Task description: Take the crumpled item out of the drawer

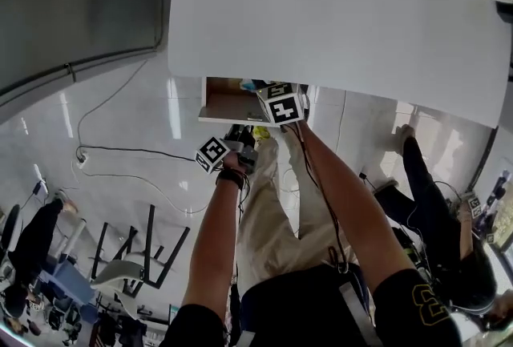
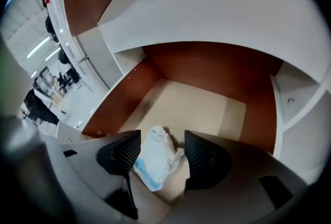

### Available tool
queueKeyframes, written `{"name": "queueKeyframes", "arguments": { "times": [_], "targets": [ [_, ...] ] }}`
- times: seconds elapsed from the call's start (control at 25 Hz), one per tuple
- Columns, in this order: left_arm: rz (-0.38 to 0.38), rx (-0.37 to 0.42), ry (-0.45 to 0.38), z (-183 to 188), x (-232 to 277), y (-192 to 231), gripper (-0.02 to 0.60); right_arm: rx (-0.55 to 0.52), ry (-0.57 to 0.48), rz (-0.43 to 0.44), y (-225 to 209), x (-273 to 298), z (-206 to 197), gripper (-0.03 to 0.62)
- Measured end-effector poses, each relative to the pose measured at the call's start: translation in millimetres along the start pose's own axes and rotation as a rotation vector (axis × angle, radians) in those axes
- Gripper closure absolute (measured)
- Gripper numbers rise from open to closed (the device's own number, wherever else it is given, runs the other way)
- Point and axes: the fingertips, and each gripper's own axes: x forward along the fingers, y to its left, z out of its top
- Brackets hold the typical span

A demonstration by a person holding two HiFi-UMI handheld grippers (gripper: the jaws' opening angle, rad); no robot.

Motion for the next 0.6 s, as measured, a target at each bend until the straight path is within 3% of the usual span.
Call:
{"name": "queueKeyframes", "arguments": {
  "times": [0.12,0.44,0.52,0.6],
  "targets": [
    [0.002,0.000,0.002,-0.4,-0.3,1.6,0.548,-0.158,0.034,0.003,4.9,3.5,1.9,0.307],
    [0.021,-0.017,-0.023,0.3,-0.8,6.3,0.548,-0.445,0.171,0.020,9.9,23.2,-31.0,0.310],
    [0.016,-0.016,-0.021,-0.6,-0.6,4.2,0.548,-0.533,0.180,0.017,10.6,24.7,-33.9,0.353],
    [0.010,-0.013,-0.019,-0.6,-0.8,3.1,0.548,-0.603,0.184,0.007,11.6,25.2,-36.1,0.448]
  ]
}}
